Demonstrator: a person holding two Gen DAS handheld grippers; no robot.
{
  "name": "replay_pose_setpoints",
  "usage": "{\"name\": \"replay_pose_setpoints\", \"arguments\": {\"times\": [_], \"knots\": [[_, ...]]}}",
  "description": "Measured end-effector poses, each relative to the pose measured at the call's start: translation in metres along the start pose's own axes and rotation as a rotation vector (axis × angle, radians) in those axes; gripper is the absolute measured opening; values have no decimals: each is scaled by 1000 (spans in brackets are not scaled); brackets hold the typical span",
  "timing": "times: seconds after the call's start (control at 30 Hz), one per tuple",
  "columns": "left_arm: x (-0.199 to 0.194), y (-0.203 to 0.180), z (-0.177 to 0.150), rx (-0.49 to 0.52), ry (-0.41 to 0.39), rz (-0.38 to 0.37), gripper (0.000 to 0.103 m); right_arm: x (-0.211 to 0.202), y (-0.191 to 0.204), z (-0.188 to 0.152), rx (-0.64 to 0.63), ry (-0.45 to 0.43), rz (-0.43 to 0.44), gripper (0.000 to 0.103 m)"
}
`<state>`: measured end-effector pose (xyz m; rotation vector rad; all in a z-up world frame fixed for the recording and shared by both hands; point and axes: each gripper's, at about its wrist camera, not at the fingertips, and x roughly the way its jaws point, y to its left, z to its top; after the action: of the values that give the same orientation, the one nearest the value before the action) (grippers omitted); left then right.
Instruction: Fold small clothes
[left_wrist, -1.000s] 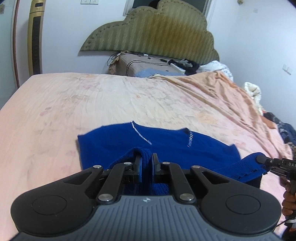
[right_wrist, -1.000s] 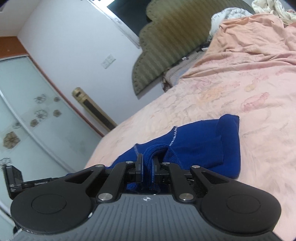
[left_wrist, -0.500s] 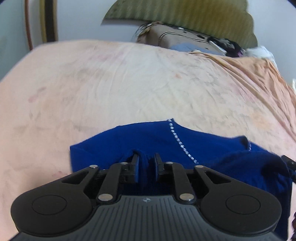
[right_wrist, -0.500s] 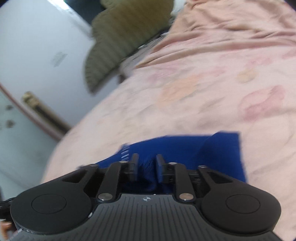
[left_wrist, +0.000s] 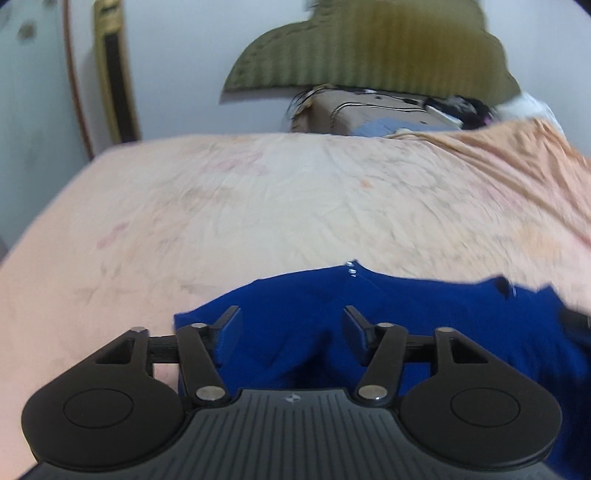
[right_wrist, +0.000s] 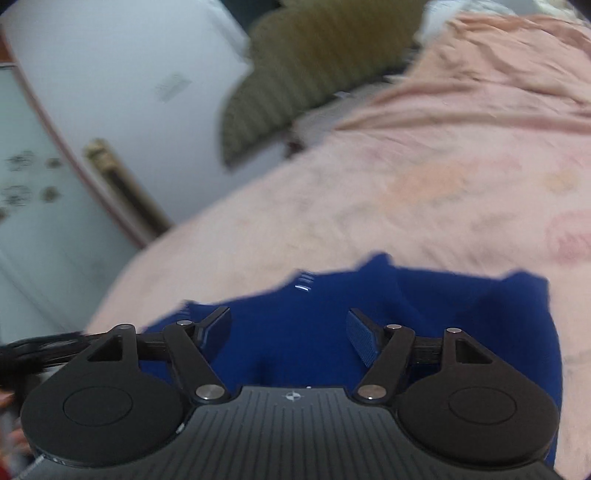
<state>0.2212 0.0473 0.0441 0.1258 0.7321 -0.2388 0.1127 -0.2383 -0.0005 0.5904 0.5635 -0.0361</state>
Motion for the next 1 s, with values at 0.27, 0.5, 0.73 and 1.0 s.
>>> {"name": "replay_pose_setpoints", "arguments": {"times": [0.27,0.5,0.73,1.0], "knots": [[29,-50,-12,233,15,70,69,-7,-33,-5,44,-184,-163,77],[79,-3,8,126,45,406,69,8,-14,-17,-106,-127,-222,86],[39,6,-3,150,-23,364,69,11,-12,-19,-132,-107,-219,94],[2,25,-58,67,77,219,70,13,-9,-22,-150,-105,-218,98]]}}
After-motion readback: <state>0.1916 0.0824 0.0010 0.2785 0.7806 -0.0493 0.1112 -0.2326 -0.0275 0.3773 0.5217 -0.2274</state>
